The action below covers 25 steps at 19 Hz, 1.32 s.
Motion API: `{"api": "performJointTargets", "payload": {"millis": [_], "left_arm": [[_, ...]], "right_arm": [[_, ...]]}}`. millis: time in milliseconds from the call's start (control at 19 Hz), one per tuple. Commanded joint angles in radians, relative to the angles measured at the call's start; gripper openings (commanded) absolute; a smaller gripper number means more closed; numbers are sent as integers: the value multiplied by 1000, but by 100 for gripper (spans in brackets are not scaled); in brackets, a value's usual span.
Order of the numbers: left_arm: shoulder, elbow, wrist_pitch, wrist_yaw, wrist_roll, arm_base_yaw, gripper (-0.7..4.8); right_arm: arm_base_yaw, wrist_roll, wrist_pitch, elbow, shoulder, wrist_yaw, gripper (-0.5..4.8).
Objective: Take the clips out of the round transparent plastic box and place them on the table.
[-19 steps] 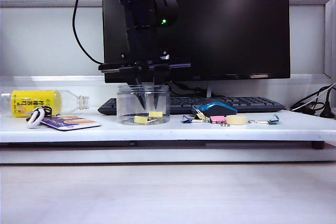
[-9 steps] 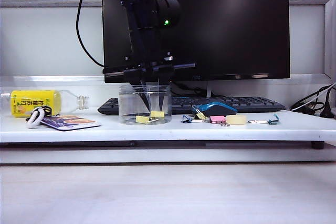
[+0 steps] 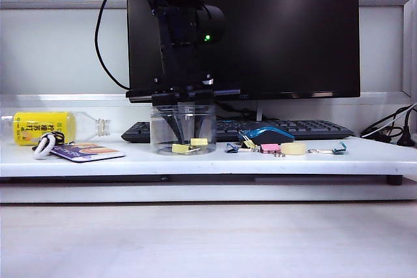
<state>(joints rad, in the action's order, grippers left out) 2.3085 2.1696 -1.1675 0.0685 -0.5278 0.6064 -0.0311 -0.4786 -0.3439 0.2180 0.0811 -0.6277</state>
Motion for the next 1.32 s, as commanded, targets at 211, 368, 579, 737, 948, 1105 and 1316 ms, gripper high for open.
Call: {"api": "performJointTargets", "payload": {"millis": [211,368,579,737,948,1105,1316], "left_arm": [[40,-1,19,2,-1,28,46],[40,-1,27,3,-4,31,-5],[25,-1,25,30,-3,31,-5],[-25,0,35,70,24,28,-5],[-81,0,32,71,58,28,-5],[-119,0,24,69,86,28,-5],[-182,2,35,65,113,30,-5]], "right_arm": [[0,5,6,5,0,1,176],[0,5,5,5,0,1,176],[0,5,4,5,0,1,176],[0,5,4,5,0,1,176],[0,5,4,5,0,1,176],[0,5,4,5,0,0,176],[0,5,4,5,0,1,176]]}}
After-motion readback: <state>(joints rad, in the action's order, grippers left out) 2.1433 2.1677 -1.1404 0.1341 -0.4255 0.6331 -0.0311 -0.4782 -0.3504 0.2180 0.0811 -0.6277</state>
